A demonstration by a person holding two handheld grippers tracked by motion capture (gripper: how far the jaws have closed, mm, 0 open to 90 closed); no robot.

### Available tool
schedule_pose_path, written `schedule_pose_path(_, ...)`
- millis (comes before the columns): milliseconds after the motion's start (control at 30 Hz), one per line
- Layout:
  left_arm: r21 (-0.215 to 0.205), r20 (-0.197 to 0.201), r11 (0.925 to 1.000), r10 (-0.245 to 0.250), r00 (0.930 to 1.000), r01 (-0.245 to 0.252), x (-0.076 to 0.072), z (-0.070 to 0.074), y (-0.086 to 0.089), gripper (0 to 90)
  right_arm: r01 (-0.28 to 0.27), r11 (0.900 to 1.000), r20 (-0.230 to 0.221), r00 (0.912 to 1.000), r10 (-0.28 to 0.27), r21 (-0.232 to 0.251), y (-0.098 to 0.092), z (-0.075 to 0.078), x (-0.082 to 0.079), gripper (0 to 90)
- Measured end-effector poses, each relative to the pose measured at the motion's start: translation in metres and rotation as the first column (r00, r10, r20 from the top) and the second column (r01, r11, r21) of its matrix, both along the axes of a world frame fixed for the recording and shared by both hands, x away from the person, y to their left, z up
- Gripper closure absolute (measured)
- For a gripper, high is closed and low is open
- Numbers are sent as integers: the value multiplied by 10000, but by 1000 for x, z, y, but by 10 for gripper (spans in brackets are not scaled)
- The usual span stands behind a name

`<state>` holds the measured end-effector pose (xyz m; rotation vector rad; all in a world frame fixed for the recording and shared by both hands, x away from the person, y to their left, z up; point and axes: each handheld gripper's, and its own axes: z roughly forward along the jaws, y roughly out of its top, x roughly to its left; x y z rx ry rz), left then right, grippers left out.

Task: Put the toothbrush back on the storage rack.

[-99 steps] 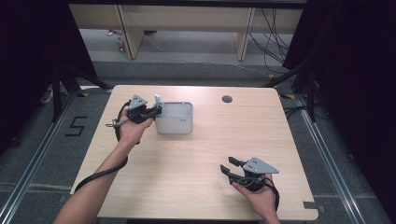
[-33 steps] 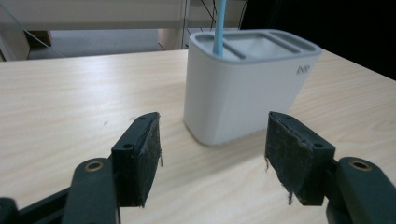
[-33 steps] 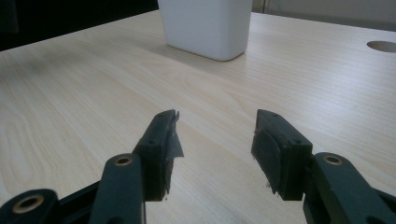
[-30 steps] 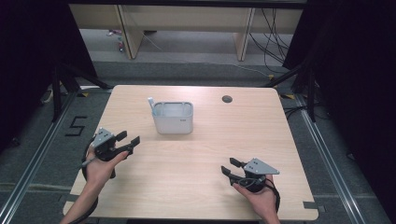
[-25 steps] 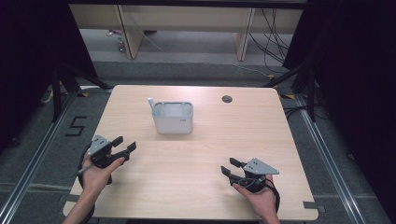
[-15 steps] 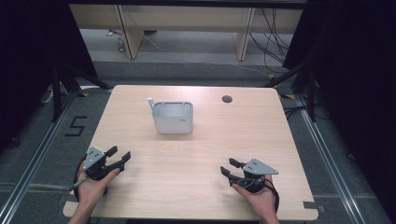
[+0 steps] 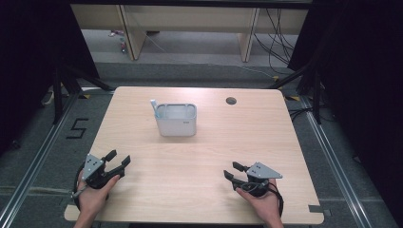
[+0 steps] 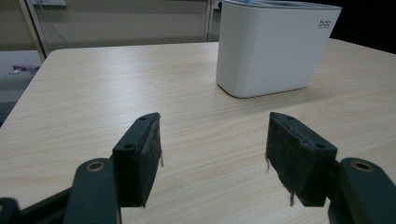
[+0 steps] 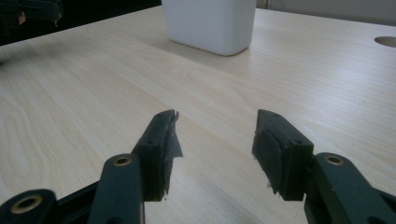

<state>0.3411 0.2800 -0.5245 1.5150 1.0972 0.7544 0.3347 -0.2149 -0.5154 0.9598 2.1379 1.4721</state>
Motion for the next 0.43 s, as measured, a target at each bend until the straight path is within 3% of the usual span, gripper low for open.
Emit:
schedule_pose_path(67, -80, 95, 10000, 1, 10000, 0, 0, 0, -1, 351, 11, 10000, -26, 10000, -11, 25, 0, 1, -1, 493)
schedule_pose_path(100, -68, 91, 10000, 7, 10000, -6, 0, 0, -1, 354, -7, 10000, 267, 9996, 6, 32, 0, 0, 1, 493)
schedule_pose_path(133, 12, 79, 10000, 47, 10000, -47, 0, 0, -2, 355, 16, 10000, -42, 10000, -16, -21, 0, 1, -1, 493)
schedule_pose_path(167, 12, 79, 10000, 47, 10000, -47, 0, 0, -2, 356, 91, 10000, -57, 9999, -91, 4, 0, 1, -2, 492)
schedule_pose_path(233, 66, 90, 9999, 127, 9999, -128, -1, 0, -2, 357, 93, 10000, 348, 9994, -92, -27, -1, 0, -1, 492)
schedule_pose_path(367, 119, 24, 9999, 44, 10000, -44, -1, 0, -2, 356, 202, 9998, 201, 9996, -203, 46, 0, 0, -2, 492)
schedule_pose_path(433, 98, 46, 9999, 35, 10000, -35, 0, 0, -1, 357, 160, 9998, 518, 9985, -154, -105, 0, 0, 0, 493)
